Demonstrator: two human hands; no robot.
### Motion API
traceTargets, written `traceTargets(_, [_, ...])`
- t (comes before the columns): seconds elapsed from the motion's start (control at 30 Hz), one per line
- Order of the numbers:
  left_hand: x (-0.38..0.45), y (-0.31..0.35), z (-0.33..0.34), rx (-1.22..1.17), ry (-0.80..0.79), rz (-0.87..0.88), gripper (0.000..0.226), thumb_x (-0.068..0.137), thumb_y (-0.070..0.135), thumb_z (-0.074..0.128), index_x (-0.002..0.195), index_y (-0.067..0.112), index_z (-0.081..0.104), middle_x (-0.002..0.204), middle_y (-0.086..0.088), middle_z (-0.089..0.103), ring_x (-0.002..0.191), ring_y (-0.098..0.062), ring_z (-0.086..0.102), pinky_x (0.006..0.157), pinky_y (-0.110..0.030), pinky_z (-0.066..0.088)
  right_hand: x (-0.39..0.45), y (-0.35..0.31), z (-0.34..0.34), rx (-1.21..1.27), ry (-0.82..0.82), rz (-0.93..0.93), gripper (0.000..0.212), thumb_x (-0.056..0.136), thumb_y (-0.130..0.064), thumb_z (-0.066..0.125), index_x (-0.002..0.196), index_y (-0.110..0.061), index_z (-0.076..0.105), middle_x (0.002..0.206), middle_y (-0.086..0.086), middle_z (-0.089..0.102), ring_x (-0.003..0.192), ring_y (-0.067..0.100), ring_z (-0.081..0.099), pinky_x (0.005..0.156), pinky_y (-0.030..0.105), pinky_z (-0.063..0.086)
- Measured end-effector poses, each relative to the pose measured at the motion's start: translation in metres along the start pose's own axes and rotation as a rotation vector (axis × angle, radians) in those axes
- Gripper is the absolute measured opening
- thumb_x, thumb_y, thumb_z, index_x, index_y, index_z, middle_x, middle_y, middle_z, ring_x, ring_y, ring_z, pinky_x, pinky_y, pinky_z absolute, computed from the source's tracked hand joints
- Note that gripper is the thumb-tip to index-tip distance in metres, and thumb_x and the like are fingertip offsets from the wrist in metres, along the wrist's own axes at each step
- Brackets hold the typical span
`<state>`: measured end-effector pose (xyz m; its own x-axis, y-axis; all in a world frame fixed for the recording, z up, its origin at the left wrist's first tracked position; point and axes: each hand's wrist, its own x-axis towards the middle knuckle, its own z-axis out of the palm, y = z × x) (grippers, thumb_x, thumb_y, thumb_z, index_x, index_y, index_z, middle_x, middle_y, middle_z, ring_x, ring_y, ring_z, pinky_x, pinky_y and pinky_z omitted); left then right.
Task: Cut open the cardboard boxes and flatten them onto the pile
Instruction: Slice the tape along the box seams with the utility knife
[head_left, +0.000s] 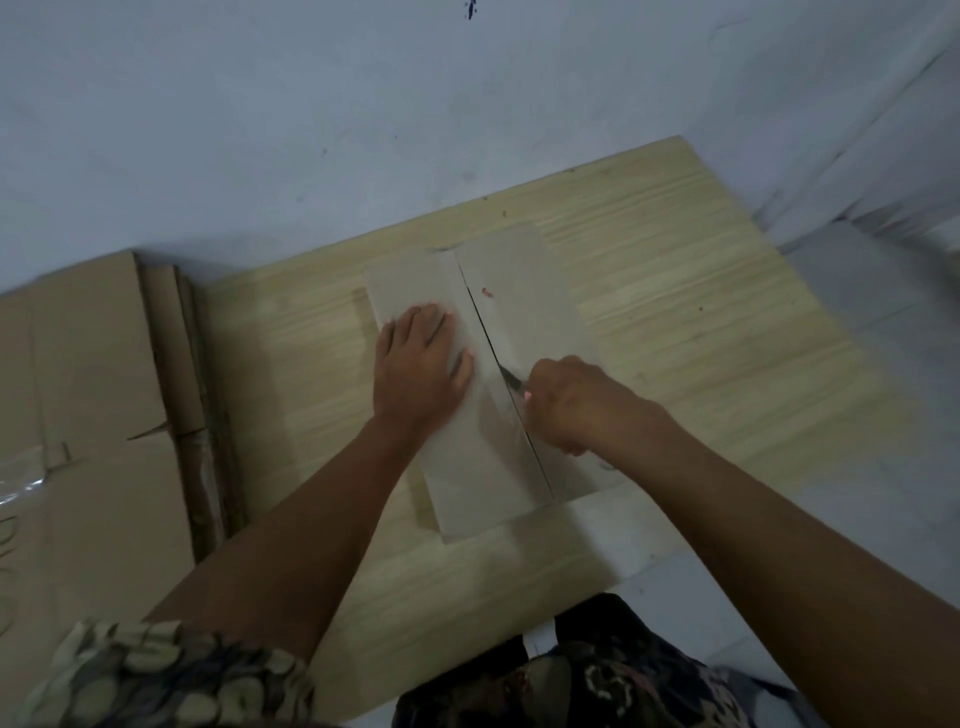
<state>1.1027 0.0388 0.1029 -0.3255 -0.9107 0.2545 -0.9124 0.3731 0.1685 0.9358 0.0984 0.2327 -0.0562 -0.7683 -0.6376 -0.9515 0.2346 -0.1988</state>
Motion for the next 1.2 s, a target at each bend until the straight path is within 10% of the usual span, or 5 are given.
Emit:
traceTargets(0.13, [-0.024, 0.021, -0.011, -0.111, 0.035, 0.082, 0.051, 0.094, 0.042, 0.049, 0.125, 0.006, 0.066, 0.135, -0.014, 0.061, 0.125, -0.035, 0.056, 0.105, -0.049, 0.042, -0.003, 0.008, 0.004, 0.049, 0.033, -0.006, 0.009, 0.099, -0.018, 0.052, 0.095, -0.01, 0.053, 0.09, 0.008, 0.05, 0.078, 0.028, 0.065, 0.06, 0.03, 0.053])
traceTargets(0.27, [-0.085, 0.042, -0.021, -0.139, -0.195, 0.217, 0.105, 0.085, 0.085, 0.038, 0.153, 0.004, 0.039, 0.164, -0.015, 0.029, 0.154, -0.03, 0.023, 0.122, -0.063, 0.014, -0.001, 0.012, 0.005, 0.058, 0.079, -0.001, 0.025, 0.099, -0.018, 0.053, 0.077, -0.014, 0.042, 0.078, 0.008, 0.048, 0.059, 0.021, 0.058, 0.046, 0.023, 0.044])
traceTargets(0.73, [-0.098, 0.06, -0.017, -0.069, -0.285, 0.119, 0.132, 0.055, 0.084, 0.052, 0.156, 0.002, 0.031, 0.168, -0.013, 0.019, 0.155, -0.028, 0.016, 0.124, -0.057, 0.011, -0.062, 0.054, 0.032, 0.062, -0.011, -0.097, 0.015, 0.098, -0.017, 0.05, 0.108, -0.011, 0.059, 0.106, 0.014, 0.06, 0.091, 0.03, 0.07, 0.066, 0.033, 0.055])
traceTargets(1.07, [-0.096, 0.069, -0.026, -0.069, -0.352, 0.003, 0.135, 0.052, 0.085, 0.047, 0.16, 0.008, 0.022, 0.17, -0.005, 0.008, 0.157, -0.02, 0.004, 0.126, -0.046, -0.001, -0.074, 0.09, 0.058, 0.096, -0.027, -0.148, 0.011, 0.1, -0.02, 0.046, 0.101, -0.013, 0.054, 0.089, 0.008, 0.052, 0.078, 0.026, 0.066, 0.074, 0.036, 0.059])
traceTargets(1.2, [-0.098, 0.073, -0.025, -0.089, -0.337, -0.048, 0.134, 0.052, 0.085, 0.046, 0.16, 0.009, 0.024, 0.17, -0.005, 0.008, 0.157, -0.02, 0.003, 0.127, -0.047, 0.001, -0.071, 0.101, 0.073, 0.147, 0.045, -0.167, 0.031, 0.101, -0.026, 0.044, 0.126, -0.014, 0.06, 0.117, 0.013, 0.059, 0.103, 0.03, 0.063, 0.085, 0.031, 0.049])
